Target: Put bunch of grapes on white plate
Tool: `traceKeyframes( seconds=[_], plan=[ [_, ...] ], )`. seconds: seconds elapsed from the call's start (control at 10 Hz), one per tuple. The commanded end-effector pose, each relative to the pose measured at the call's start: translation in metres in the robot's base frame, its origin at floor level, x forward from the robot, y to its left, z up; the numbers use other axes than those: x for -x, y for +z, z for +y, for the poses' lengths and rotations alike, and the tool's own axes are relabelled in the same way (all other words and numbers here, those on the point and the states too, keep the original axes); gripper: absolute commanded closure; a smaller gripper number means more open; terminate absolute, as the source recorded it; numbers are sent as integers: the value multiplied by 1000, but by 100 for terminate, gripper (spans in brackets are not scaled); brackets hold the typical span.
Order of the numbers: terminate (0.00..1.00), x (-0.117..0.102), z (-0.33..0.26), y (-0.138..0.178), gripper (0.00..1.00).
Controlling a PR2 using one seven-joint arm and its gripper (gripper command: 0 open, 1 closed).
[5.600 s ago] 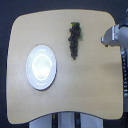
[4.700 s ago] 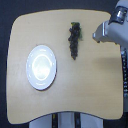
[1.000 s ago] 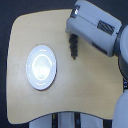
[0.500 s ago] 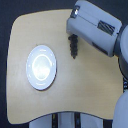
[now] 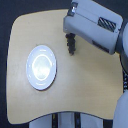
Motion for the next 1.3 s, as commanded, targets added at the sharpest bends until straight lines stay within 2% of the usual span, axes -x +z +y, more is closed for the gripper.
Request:
traceKeyframes(
  seconds=[0.0,0.2,0.5,0.7,1.2],
  plan=[
    [0,16,42,91,100],
    [0,41,73,92,100],
    [0,85,130,70,100],
    [0,105,165,55,100],
    [0,106,188,14,100]
  ],
)
